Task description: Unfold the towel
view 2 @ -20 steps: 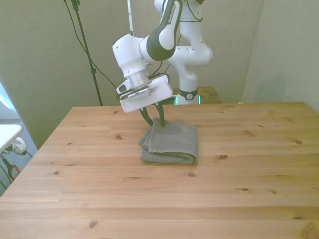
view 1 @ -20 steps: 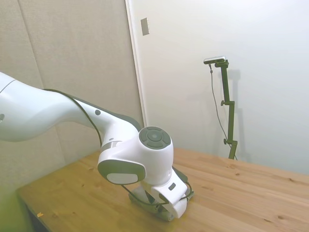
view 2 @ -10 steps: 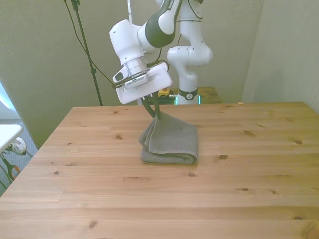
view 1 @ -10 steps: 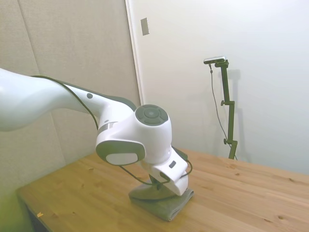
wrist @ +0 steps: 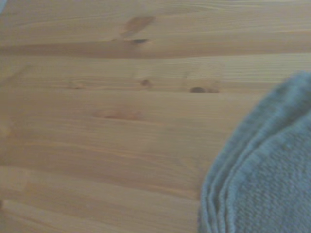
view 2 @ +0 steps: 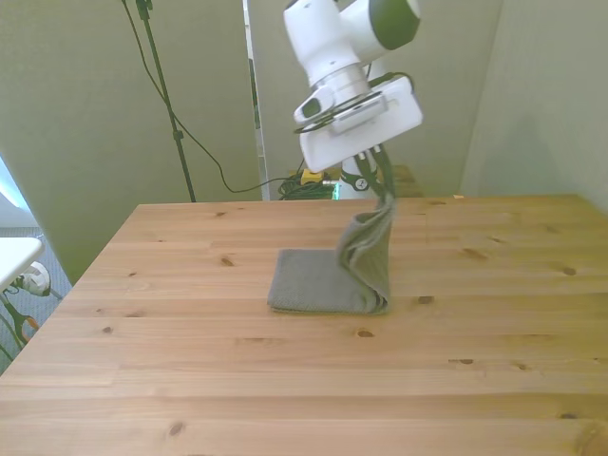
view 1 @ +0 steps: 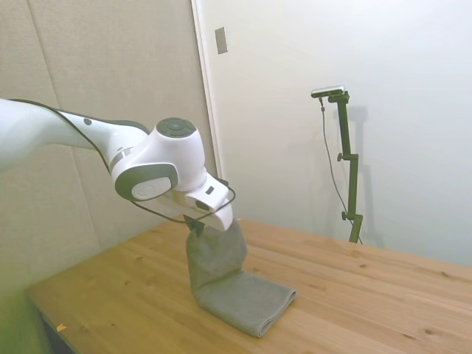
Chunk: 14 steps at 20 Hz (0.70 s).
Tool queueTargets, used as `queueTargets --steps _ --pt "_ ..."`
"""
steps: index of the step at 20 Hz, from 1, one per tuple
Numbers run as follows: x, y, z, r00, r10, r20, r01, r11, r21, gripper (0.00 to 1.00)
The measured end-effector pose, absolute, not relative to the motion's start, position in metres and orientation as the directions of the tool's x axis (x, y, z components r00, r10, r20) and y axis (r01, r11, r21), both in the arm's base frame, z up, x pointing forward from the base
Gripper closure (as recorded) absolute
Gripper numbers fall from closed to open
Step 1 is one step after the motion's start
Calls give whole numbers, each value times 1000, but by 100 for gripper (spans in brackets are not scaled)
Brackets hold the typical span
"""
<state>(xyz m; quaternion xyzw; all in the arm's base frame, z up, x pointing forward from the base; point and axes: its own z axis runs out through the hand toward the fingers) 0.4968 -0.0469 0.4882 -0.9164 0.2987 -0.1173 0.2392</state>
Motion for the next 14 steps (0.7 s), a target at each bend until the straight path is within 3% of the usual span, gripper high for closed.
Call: queueTargets --steps 1,2,8,14 --pt "495 -28 484 811 -580 74 -474 -725 -500 100" --pt "491 -11 477 829 -555 75 -455 -746 -487 0" --pt "455 40 422 891 -452 41 -401 -827 -393 0" --pt "446 39 422 893 -448 45 -398 -832 -387 0"
